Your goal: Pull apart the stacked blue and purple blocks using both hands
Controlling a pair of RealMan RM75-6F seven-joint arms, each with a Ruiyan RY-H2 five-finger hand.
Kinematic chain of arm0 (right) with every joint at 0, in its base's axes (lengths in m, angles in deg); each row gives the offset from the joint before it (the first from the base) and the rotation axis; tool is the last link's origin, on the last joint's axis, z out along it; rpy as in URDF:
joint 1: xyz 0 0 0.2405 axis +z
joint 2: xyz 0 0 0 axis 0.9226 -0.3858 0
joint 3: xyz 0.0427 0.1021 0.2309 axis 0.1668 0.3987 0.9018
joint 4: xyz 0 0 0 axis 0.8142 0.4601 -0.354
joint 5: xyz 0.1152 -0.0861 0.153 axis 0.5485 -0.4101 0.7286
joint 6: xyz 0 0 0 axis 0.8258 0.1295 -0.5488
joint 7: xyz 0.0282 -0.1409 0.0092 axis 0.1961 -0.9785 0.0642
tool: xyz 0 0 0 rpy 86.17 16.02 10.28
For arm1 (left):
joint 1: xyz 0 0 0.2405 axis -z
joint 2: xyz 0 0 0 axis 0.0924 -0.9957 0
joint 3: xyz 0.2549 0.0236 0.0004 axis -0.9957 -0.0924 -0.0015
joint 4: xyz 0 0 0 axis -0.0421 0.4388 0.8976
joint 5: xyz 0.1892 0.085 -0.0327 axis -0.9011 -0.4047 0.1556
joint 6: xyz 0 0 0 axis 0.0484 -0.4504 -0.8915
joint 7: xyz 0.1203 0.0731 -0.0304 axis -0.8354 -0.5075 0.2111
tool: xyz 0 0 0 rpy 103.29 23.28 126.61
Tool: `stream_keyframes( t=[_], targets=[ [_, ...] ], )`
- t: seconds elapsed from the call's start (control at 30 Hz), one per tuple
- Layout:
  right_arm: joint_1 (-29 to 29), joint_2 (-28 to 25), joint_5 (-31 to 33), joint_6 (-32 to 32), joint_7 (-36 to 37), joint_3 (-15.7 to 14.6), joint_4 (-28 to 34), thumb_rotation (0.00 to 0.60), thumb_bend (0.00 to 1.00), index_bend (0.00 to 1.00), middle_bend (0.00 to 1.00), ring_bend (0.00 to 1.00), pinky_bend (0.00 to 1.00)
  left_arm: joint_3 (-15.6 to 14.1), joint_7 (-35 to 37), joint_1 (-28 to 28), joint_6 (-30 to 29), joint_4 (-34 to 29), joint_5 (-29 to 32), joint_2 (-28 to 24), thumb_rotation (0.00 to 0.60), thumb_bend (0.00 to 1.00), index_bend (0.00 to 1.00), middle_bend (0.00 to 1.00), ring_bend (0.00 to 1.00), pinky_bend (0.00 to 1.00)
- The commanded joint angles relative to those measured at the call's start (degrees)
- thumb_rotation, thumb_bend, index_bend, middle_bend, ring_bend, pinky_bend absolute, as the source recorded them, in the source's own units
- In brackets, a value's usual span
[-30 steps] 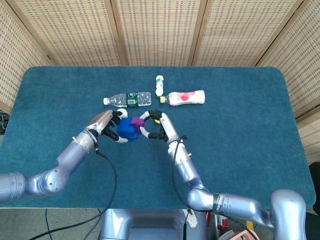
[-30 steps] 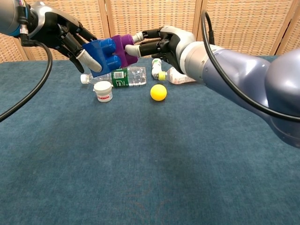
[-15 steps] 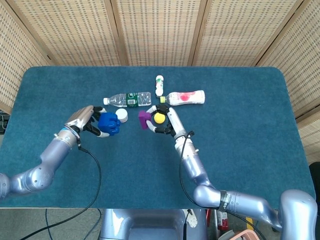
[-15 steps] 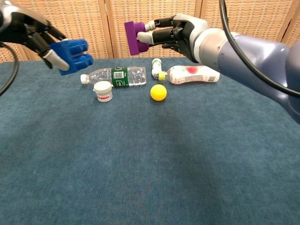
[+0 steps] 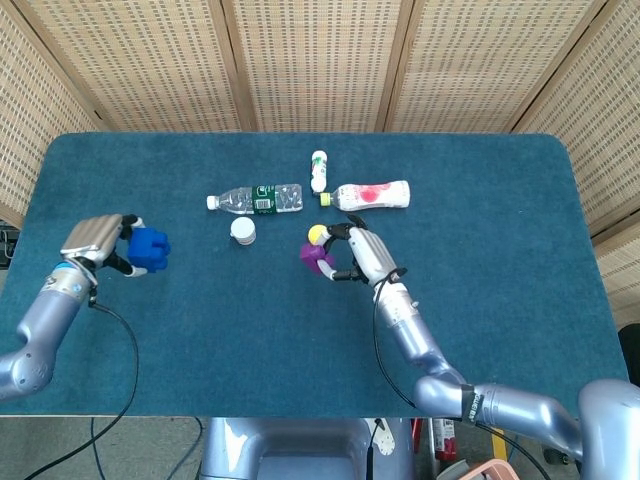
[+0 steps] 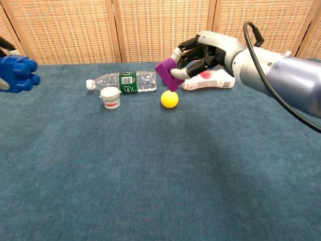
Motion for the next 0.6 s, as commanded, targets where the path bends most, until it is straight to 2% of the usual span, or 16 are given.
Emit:
stream_keyframes(
  t=[0.03, 0.1, 0.17, 0.2, 0.23, 0.27, 0.3, 0.33, 0.37, 0.4, 0.47, 0.6],
  targets=[
    [-0.52, -1.21, -3.16, -0.15, -2.31, -2.77, -1.22, 0.600, 0.43, 0.62, 0.66, 0.24, 0.00, -0.97, -1.31, -2.46, -2.31, 2.38, -2.06, 2.25, 0.600, 0.23, 0.62, 0.49, 0.35, 0.30],
    [-0.70, -1.59, -5.08, -0.49, -3.49, -4.17, -1.83, 0.600, 0.43, 0.62, 0.66, 0.24, 0.00, -1.05, -1.78, -3.43, -3.08, 3.58, -2.76, 3.35, 0.600, 0.22, 0.60, 0.46, 0.35, 0.29],
    [-0.80, -1.88, -6.81, -0.84, -4.82, -5.50, -2.54, 0.600, 0.43, 0.62, 0.66, 0.24, 0.00, -1.15, -2.24, -4.09, -3.37, 4.72, -3.26, 4.40, 0.600, 0.21, 0.52, 0.37, 0.32, 0.26],
    [-0.93, -2.01, -7.75, -1.09, -5.47, -6.24, -2.87, 0.600, 0.43, 0.61, 0.64, 0.24, 0.00, -1.09, -2.35, -4.48, -3.08, 5.40, -3.43, 5.09, 0.600, 0.17, 0.40, 0.26, 0.25, 0.21],
    [-1.03, -2.08, -8.25, -1.26, -5.92, -6.67, -3.05, 0.600, 0.40, 0.58, 0.60, 0.24, 0.00, -1.01, -2.31, -4.65, -2.52, 5.68, -3.41, 5.43, 0.600, 0.11, 0.24, 0.14, 0.15, 0.15],
    [-1.12, -2.23, -9.04, -1.44, -6.64, -7.32, -3.28, 0.600, 0.32, 0.49, 0.51, 0.22, 0.00, -0.87, -2.21, -4.77, -1.36, 5.89, -3.39, 5.66, 0.600, 0.05, 0.10, 0.04, 0.06, 0.09],
    [-1.16, -2.49, -9.61, -1.34, -7.09, -7.82, -3.30, 0.600, 0.24, 0.41, 0.41, 0.19, 0.00, -0.65, -2.13, -4.88, -0.61, 6.07, -3.63, 5.77, 0.600, 0.02, 0.04, 0.01, 0.03, 0.06],
    [-1.12, -3.03, -9.80, -0.74, -7.86, -8.36, -3.16, 0.600, 0.12, 0.27, 0.26, 0.12, 0.00, -0.25, -1.88, -5.14, -0.13, 6.24, -4.33, 5.93, 0.600, 0.00, 0.00, 0.00, 0.00, 0.02],
    [-1.04, -3.58, -9.57, -0.04, -8.63, -8.70, -2.82, 0.600, 0.04, 0.16, 0.14, 0.05, 0.00, 0.10, -1.53, -5.41, 0.08, 6.27, -5.03, 5.99, 0.600, 0.00, 0.00, 0.00, 0.00, 0.00],
    [-0.96, -4.50, -8.63, 0.99, -9.73, -8.94, -1.91, 0.600, 0.00, 0.09, 0.06, 0.01, 0.00, 0.62, -0.82, -5.87, 0.31, 6.13, -6.02, 5.93, 0.600, 0.00, 0.00, 0.00, 0.00, 0.00],
    [-1.31, -6.46, -7.66, 0.80, -10.58, -8.42, 0.55, 0.600, 0.00, 0.06, 0.02, 0.00, 0.00, 2.10, 1.69, -6.94, 0.16, 4.77, -8.03, 4.93, 0.600, 0.00, 0.00, 0.00, 0.00, 0.00],
    [-3.78, -11.00, -9.50, -2.32, -10.58, -8.81, 6.09, 0.600, 0.00, 0.06, 0.01, 0.00, 0.00, 4.28, 8.01, -10.93, -2.09, 1.46, -14.84, 1.43, 0.600, 0.00, 0.00, 0.00, 0.00, 0.00]
  ],
)
